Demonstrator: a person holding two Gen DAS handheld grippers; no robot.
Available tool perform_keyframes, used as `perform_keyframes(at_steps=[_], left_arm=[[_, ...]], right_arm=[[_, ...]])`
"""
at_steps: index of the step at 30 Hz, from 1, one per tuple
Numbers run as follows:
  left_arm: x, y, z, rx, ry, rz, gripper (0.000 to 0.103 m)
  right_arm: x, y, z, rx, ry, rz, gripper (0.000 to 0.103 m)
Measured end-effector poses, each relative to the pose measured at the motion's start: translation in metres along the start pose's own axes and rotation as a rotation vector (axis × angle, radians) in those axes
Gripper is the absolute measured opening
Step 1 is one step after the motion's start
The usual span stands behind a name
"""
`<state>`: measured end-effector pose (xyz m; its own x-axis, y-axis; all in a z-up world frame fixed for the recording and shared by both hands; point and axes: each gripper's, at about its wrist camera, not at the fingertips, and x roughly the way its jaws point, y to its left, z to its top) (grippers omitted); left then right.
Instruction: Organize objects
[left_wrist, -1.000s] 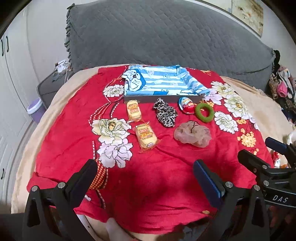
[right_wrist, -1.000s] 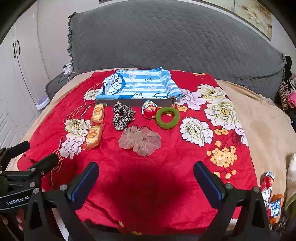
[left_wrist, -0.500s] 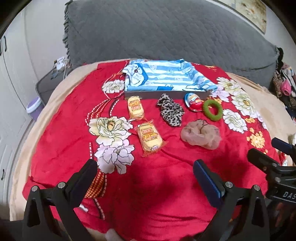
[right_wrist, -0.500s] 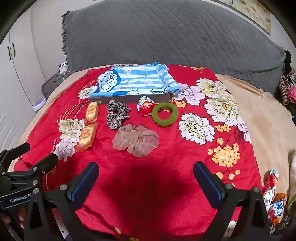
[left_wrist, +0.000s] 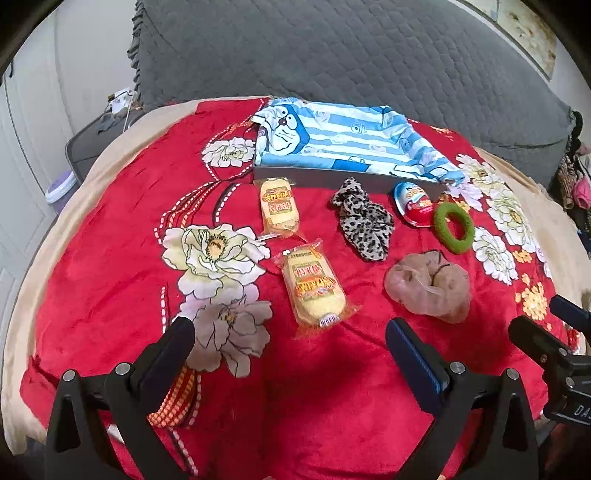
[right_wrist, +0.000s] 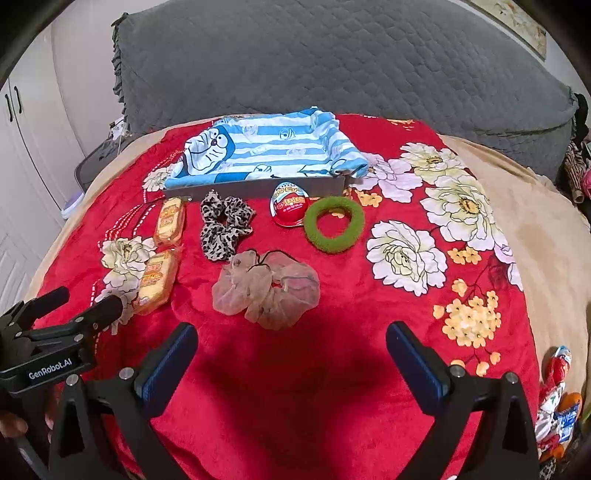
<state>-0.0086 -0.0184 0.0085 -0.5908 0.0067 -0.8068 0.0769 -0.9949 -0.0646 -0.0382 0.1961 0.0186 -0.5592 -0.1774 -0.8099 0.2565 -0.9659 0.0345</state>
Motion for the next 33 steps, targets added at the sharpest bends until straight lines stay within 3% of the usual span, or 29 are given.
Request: perform_keyframes(at_steps=[20, 33], left_arm=[[0.039, 0.002, 0.028, -0.036, 0.011, 0.009, 0.103], [0.077, 0.001, 0.030, -0.050, 0.050, -0.014, 0.103]], right_arm=[[0.039, 0.005, 0.029, -0.013, -0.004, -0.004, 0.103], [0.089, 0.006, 0.025, 0.003, 0.094, -0.008, 0.103]])
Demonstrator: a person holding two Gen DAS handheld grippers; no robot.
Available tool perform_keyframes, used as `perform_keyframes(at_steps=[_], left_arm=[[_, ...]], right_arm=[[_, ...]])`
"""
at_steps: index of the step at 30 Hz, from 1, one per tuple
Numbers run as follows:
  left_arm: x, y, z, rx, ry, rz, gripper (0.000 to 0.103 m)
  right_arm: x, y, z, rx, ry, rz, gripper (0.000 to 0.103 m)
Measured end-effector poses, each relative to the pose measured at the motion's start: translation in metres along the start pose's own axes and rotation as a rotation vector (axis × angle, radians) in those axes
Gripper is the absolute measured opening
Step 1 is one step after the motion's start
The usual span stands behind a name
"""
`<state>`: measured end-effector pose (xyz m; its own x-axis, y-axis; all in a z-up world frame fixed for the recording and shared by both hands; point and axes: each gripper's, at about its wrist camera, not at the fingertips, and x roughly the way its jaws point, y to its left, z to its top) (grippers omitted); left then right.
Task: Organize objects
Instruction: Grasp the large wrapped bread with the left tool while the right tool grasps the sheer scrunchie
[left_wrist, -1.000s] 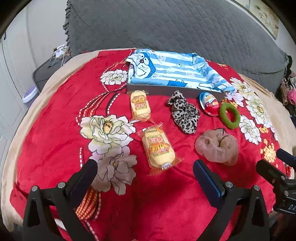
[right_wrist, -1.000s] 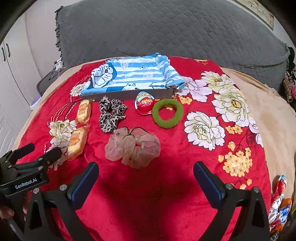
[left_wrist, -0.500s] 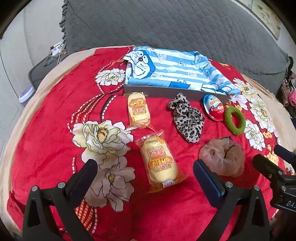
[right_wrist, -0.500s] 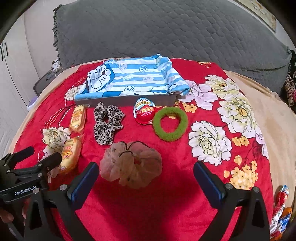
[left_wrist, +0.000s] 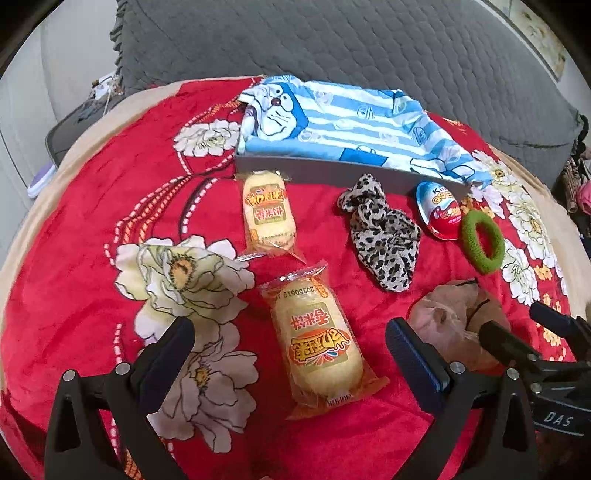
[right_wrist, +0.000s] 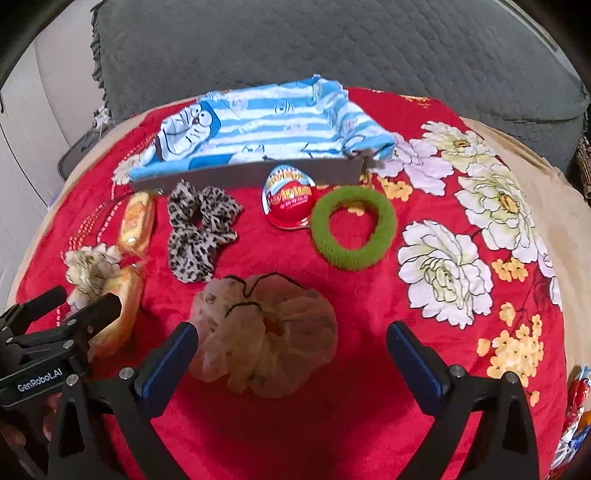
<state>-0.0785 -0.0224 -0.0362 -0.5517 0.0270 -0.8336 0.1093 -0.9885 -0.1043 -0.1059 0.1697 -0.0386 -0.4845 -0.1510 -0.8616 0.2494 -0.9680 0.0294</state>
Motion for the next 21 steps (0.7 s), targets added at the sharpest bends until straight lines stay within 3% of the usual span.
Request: perform_keyframes(at_steps=[21], left_arm=[[0.044, 0.003, -0.008, 0.014, 0.059, 0.011, 0.102]], right_arm=[[0.041, 0.014, -0.007, -0.021, 0.069, 0.020, 0.101]])
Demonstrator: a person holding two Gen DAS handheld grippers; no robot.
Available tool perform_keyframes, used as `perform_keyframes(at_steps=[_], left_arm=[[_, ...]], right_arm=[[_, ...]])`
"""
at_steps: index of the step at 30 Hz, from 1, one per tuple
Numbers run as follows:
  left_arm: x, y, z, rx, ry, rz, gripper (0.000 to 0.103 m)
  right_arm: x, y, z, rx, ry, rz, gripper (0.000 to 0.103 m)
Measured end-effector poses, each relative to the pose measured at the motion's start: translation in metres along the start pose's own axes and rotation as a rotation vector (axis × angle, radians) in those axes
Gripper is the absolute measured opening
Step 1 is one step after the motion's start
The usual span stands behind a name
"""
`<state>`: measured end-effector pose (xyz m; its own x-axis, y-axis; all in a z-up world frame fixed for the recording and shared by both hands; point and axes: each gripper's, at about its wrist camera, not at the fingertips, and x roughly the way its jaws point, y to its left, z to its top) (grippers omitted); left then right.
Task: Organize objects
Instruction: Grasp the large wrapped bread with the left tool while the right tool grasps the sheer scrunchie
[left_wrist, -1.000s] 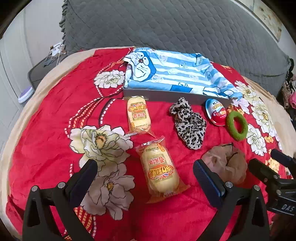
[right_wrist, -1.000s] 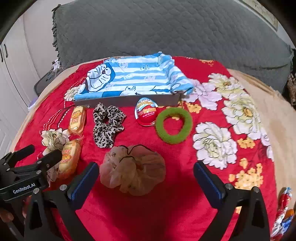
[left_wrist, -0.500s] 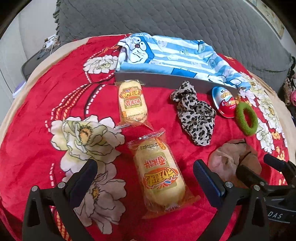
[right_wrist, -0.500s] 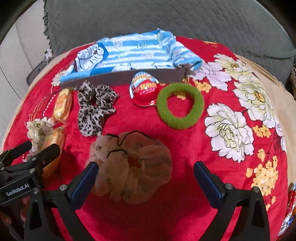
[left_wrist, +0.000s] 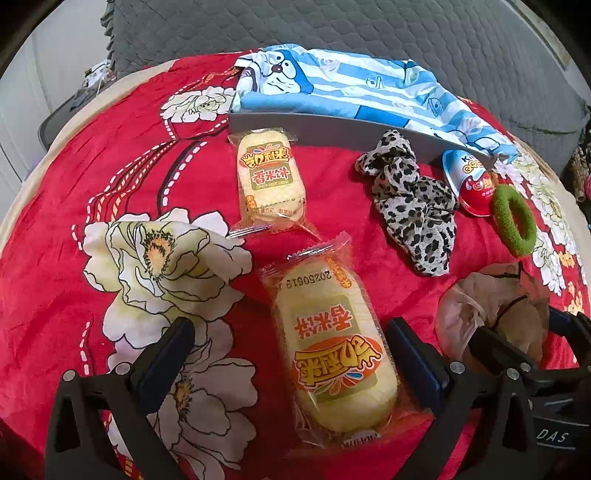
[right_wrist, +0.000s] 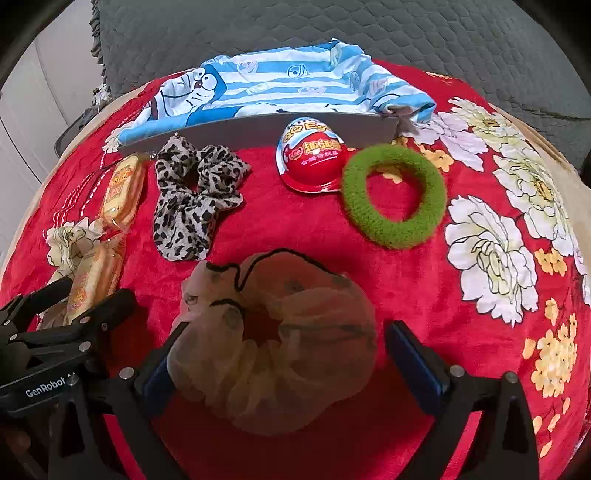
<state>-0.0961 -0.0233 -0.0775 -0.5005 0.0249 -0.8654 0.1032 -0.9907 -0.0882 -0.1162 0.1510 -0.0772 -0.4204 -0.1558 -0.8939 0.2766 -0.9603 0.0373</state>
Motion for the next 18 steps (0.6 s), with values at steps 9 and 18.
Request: perform_keyframes(at_steps=[9, 18], left_arm=[[0.002, -0.007, -0.008, 0.063, 0.035, 0.008, 0.072], [-0.001, -0.012, -0.005, 0.096, 0.057, -0.030, 0.043]], right_arm=[[0.000, -0.002, 0.000, 0.007, 0.008, 0.001, 0.080], [-0.001, -0.004, 0.000, 0.007, 0.000, 0.015, 0.074]])
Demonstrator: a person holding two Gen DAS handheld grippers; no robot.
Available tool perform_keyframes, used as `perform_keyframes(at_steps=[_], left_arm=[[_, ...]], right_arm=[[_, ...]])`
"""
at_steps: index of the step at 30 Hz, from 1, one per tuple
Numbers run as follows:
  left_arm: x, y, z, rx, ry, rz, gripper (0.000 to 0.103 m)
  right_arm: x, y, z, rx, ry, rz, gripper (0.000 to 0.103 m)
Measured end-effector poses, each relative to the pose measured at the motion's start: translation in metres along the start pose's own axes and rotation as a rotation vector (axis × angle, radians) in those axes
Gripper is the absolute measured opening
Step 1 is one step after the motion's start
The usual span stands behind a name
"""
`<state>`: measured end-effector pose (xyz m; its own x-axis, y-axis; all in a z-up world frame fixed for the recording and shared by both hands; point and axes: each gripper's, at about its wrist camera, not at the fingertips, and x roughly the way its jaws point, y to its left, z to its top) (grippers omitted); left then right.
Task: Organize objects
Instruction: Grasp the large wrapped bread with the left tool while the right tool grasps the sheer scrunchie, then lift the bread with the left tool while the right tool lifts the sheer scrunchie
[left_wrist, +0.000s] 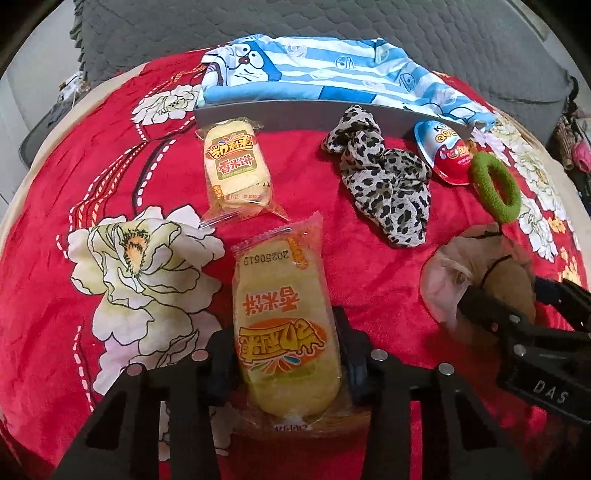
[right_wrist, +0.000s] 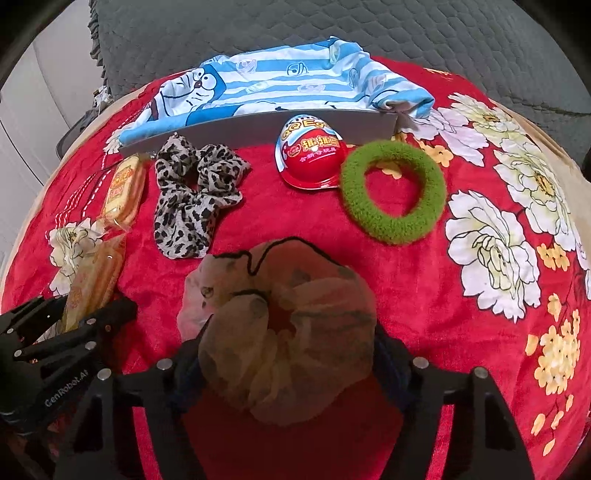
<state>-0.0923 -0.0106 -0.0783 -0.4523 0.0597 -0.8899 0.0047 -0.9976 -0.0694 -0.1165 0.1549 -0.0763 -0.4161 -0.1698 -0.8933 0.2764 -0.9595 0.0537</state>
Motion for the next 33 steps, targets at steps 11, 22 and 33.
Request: perform_keyframes(at_steps=[11, 22, 33], left_arm=[[-0.007, 0.009, 0.000, -0.028, -0.015, -0.028, 0.040], [-0.021, 0.011, -0.001, -0.042, -0.046, -0.009, 0.040], [-0.039, 0.011, 0.002, -0.076, -0.075, -0.017, 0.040]], right_arm=[[-0.001, 0.001, 0.000, -0.004, -0.004, 0.003, 0.074], [-0.008, 0.001, 0.000, -0.001, -0.015, 0.033, 0.035], [-0.028, 0.003, -0.001, -0.009, -0.050, 0.080, 0.021]])
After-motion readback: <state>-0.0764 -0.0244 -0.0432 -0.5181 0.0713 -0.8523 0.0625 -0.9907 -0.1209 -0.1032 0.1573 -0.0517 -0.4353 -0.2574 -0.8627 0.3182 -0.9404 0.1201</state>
